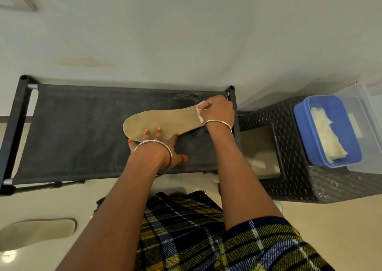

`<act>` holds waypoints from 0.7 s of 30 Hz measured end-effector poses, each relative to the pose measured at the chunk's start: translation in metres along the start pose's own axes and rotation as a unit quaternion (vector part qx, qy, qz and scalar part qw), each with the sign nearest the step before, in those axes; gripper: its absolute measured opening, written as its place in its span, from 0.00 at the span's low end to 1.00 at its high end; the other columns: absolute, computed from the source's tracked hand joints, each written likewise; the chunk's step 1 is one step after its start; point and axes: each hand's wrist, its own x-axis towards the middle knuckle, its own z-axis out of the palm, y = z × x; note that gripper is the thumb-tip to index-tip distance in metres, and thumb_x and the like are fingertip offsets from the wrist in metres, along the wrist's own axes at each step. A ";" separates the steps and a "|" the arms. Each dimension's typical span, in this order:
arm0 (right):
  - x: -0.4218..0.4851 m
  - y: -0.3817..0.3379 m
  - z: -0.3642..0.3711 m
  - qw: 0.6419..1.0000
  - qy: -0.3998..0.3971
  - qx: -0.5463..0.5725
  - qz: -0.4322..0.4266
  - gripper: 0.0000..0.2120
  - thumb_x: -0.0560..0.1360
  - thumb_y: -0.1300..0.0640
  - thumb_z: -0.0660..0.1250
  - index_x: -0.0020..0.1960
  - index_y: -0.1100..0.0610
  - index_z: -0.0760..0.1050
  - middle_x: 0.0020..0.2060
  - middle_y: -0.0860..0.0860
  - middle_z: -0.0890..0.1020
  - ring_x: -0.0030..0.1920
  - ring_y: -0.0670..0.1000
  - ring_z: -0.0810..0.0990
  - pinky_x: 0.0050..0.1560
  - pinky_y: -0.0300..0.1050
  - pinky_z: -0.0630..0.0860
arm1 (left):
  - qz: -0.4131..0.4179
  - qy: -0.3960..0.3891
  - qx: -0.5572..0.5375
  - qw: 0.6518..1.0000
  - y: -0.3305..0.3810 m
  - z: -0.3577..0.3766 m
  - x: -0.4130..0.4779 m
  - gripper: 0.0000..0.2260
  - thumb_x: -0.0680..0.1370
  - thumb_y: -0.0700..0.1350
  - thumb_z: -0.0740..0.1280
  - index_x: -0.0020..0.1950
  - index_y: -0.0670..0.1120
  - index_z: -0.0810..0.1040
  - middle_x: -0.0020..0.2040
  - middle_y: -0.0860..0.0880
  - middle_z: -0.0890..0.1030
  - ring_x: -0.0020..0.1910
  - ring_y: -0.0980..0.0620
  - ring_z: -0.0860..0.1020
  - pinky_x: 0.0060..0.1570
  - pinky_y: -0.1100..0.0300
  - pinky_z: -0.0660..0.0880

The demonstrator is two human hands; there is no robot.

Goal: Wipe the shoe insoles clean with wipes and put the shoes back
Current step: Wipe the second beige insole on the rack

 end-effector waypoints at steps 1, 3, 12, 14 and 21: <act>0.001 0.003 0.000 1.000 0.014 0.005 0.012 0.07 0.74 0.59 0.70 0.49 0.52 0.86 0.48 0.51 0.86 0.51 0.56 0.83 0.49 0.42 0.77 | 0.002 0.001 0.002 1.000 0.000 0.000 0.000 0.36 0.77 0.69 0.54 0.77 0.62 0.37 0.78 0.49 0.33 0.77 0.41 0.34 0.71 0.31 0.44; 0.002 0.007 0.000 0.999 0.027 0.014 0.027 0.05 0.74 0.57 0.72 0.49 0.53 0.86 0.48 0.51 0.86 0.51 0.55 0.84 0.49 0.41 0.77 | 0.004 0.002 0.004 1.000 0.000 0.000 -0.001 0.36 0.78 0.68 0.54 0.77 0.62 0.37 0.78 0.49 0.33 0.77 0.41 0.34 0.71 0.31 0.44; -0.002 0.001 0.001 0.997 -0.006 0.071 -0.003 0.09 0.73 0.62 0.71 0.50 0.54 0.86 0.47 0.50 0.87 0.50 0.53 0.84 0.50 0.35 0.73 | 0.020 0.014 0.002 1.000 0.000 -0.001 0.006 0.32 0.81 0.62 0.53 0.78 0.59 0.38 0.79 0.51 0.34 0.77 0.43 0.35 0.71 0.30 0.44; -0.005 -0.008 0.007 0.996 -0.037 0.059 -0.046 0.08 0.73 0.61 0.72 0.49 0.52 0.87 0.47 0.50 0.87 0.52 0.54 0.83 0.56 0.39 0.72 | 0.008 0.013 0.004 1.000 0.000 0.001 0.008 0.33 0.81 0.63 0.53 0.79 0.58 0.38 0.79 0.51 0.35 0.77 0.44 0.35 0.71 0.30 0.44; -0.013 -0.026 0.017 0.992 -0.088 0.010 -0.095 0.08 0.72 0.60 0.73 0.45 0.48 0.87 0.47 0.47 0.86 0.55 0.55 0.80 0.58 0.51 0.76 | -0.004 0.012 0.000 1.000 -0.003 0.003 0.009 0.35 0.79 0.66 0.53 0.78 0.59 0.36 0.79 0.52 0.34 0.77 0.44 0.35 0.70 0.29 0.44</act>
